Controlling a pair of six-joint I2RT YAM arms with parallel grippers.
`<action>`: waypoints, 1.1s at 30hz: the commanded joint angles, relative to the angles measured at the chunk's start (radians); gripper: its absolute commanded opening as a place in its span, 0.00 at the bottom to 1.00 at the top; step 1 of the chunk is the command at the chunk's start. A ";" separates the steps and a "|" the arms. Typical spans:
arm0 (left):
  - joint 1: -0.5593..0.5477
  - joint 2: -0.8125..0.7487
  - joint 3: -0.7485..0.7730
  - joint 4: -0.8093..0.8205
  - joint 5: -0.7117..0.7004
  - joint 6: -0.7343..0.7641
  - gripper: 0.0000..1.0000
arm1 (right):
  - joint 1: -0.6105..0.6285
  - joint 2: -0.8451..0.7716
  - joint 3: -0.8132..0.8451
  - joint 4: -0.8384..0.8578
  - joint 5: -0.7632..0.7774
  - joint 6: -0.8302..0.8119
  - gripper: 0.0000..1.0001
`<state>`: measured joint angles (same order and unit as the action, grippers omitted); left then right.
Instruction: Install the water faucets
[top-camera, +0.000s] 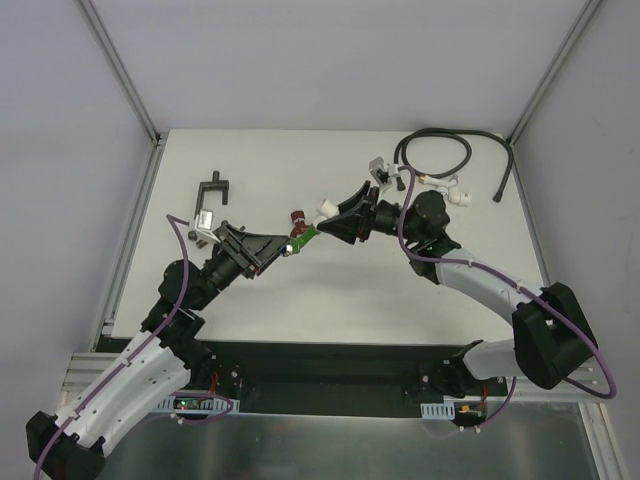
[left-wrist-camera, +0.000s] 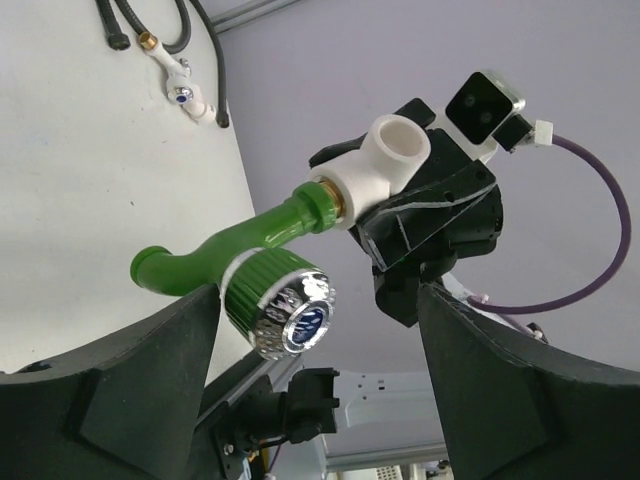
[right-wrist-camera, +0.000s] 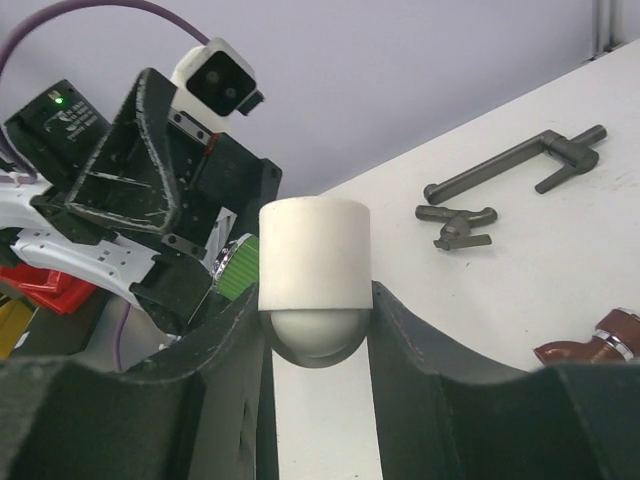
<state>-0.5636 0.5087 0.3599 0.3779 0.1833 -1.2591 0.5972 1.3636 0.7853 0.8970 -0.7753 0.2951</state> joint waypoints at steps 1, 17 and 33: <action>-0.007 -0.025 0.108 -0.115 0.030 0.227 0.80 | 0.007 -0.073 0.006 0.011 0.053 -0.057 0.02; -0.103 0.016 0.174 -0.168 0.096 1.067 0.88 | 0.035 -0.089 0.032 -0.063 0.054 -0.088 0.02; -0.294 0.059 0.111 -0.119 -0.220 1.546 0.71 | 0.053 -0.078 0.049 -0.066 0.042 -0.090 0.02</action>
<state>-0.8326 0.5632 0.4862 0.1940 0.0910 0.1417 0.6411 1.3155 0.7853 0.7692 -0.7288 0.2218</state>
